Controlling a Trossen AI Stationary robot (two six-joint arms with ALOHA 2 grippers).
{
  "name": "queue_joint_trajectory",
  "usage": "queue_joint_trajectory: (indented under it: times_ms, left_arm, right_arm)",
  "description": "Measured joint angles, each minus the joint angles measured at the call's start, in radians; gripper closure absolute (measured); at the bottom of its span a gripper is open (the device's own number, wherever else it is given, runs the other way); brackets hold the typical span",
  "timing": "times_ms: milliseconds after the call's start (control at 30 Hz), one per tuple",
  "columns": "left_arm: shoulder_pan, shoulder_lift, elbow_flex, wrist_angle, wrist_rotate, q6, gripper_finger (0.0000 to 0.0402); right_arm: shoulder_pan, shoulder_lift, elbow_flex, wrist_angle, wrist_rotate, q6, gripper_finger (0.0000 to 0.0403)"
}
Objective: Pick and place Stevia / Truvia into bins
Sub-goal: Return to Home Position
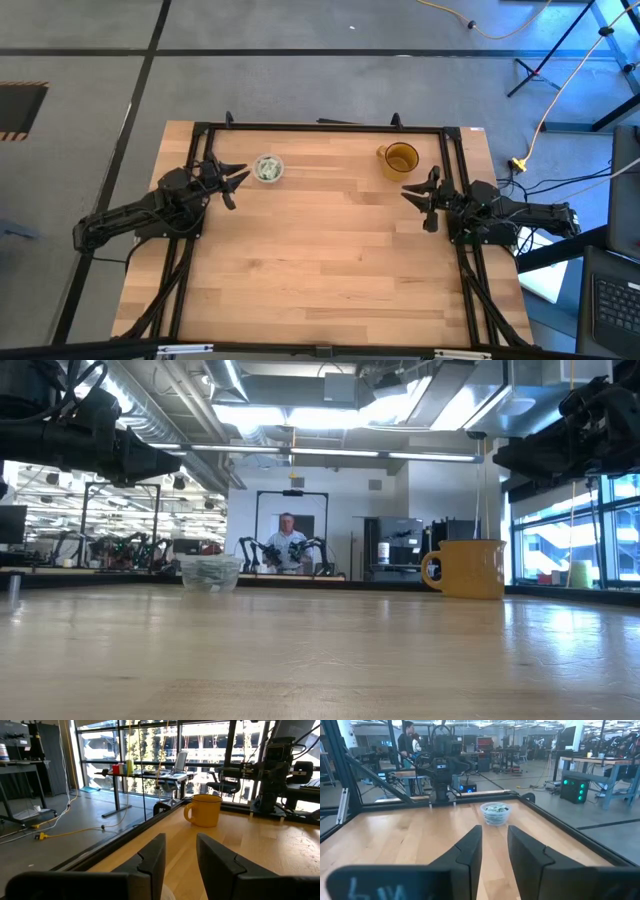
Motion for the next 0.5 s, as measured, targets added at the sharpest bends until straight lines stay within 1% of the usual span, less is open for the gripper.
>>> queue_joint_trajectory:
  times_ms: [500]
  left_arm:
    - [0.000, 0.000, 0.000, 0.000, 0.000, 0.000, 0.0295]
  right_arm:
    - [0.000, 0.000, 0.000, 0.000, -0.001, 0.000, 0.0307]
